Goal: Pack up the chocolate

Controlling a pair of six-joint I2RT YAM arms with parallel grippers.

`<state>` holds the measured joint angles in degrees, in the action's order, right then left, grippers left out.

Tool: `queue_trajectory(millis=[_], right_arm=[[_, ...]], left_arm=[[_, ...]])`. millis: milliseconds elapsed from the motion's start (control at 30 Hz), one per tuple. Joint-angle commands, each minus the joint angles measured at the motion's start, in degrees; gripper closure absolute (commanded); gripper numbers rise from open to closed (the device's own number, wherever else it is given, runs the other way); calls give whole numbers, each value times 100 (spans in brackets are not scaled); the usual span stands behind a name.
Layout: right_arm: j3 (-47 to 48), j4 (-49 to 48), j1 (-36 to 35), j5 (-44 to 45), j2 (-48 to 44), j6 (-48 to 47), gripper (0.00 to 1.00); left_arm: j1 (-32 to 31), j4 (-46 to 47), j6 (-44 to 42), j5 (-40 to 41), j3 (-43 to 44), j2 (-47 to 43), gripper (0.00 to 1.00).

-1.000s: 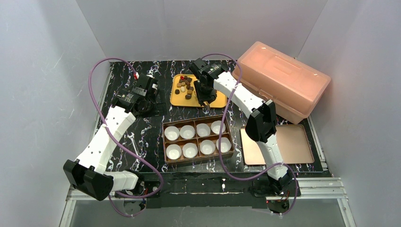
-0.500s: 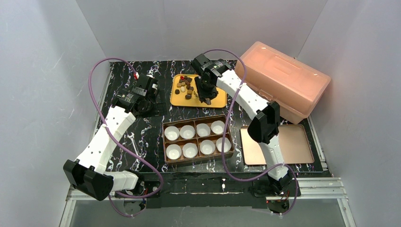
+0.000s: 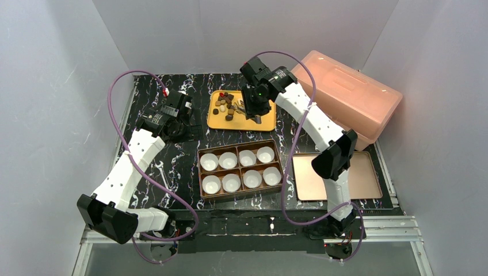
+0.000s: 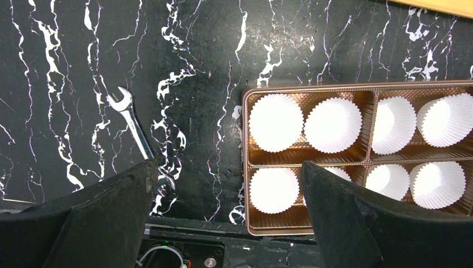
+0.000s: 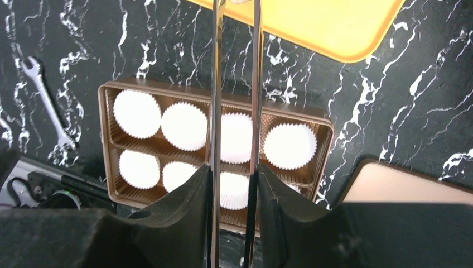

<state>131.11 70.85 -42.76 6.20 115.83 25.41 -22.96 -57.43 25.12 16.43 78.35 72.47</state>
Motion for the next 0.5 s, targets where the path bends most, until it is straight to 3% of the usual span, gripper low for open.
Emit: queue_trajectory(millis=[0, 467], right_arm=[[-276, 70, -39, -223, -701, 106, 66], [-1389, 162, -435, -371, -1810, 268, 67]], left_arm=[[57, -68, -11, 45, -14, -86, 0], [90, -93, -25, 54, -69, -100, 0]])
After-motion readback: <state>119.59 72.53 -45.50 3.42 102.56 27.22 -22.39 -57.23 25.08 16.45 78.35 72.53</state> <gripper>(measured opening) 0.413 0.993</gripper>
